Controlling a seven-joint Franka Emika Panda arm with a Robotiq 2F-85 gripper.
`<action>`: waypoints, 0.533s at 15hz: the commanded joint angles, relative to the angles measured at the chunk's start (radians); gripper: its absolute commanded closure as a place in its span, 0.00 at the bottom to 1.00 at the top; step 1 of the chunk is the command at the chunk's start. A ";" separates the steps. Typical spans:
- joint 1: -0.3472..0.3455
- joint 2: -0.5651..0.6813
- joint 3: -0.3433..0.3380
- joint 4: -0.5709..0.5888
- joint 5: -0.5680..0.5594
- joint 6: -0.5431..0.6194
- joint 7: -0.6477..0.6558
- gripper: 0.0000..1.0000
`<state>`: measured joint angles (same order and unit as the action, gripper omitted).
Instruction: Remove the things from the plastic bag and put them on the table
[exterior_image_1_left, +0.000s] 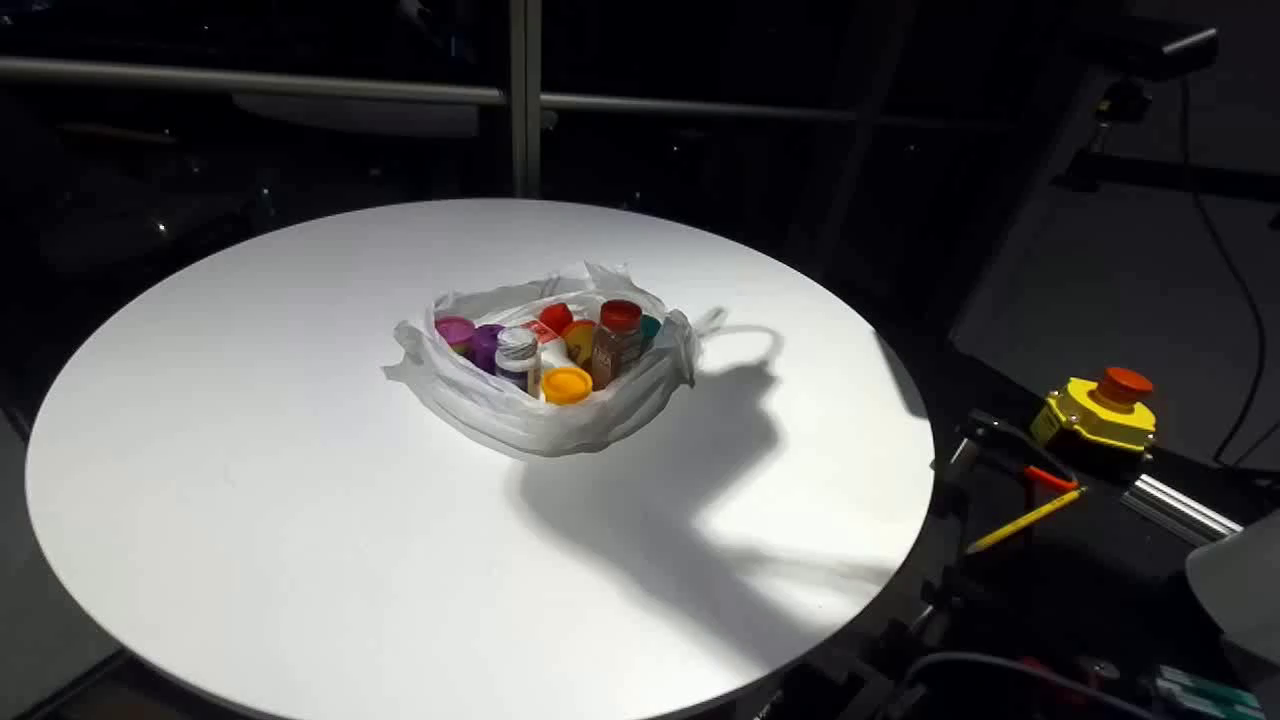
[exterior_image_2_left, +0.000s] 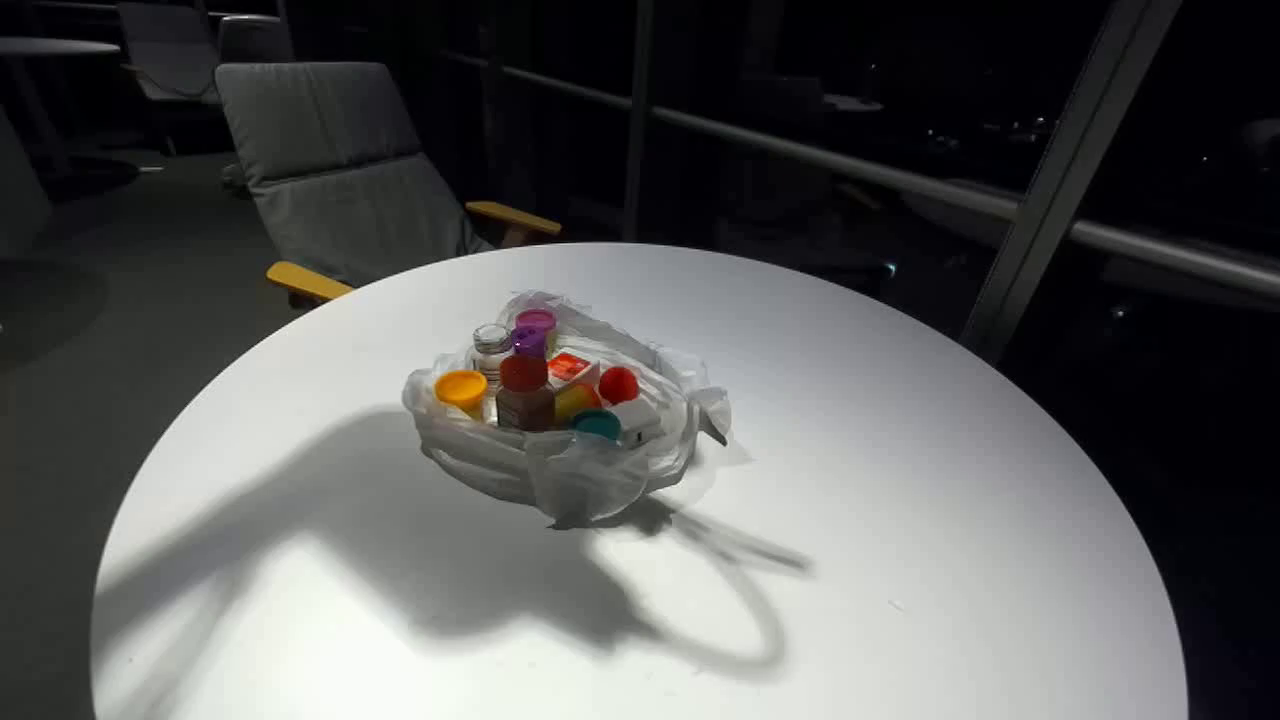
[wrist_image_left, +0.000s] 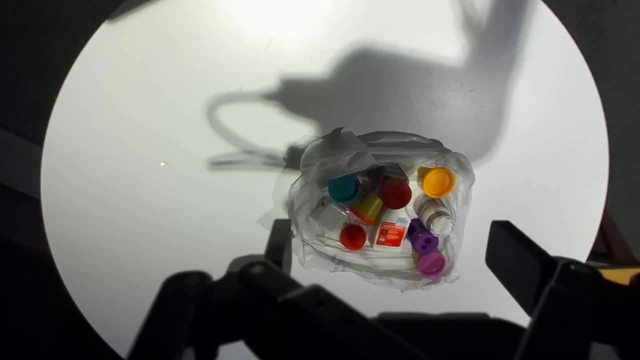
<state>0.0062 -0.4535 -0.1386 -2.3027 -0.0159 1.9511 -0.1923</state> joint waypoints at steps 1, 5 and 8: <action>-0.015 0.001 0.013 0.006 0.007 -0.001 -0.005 0.00; -0.015 -0.005 0.013 0.018 0.007 -0.001 -0.005 0.00; -0.015 -0.005 0.013 0.018 0.007 -0.001 -0.005 0.00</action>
<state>0.0062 -0.4595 -0.1386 -2.2861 -0.0159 1.9519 -0.1923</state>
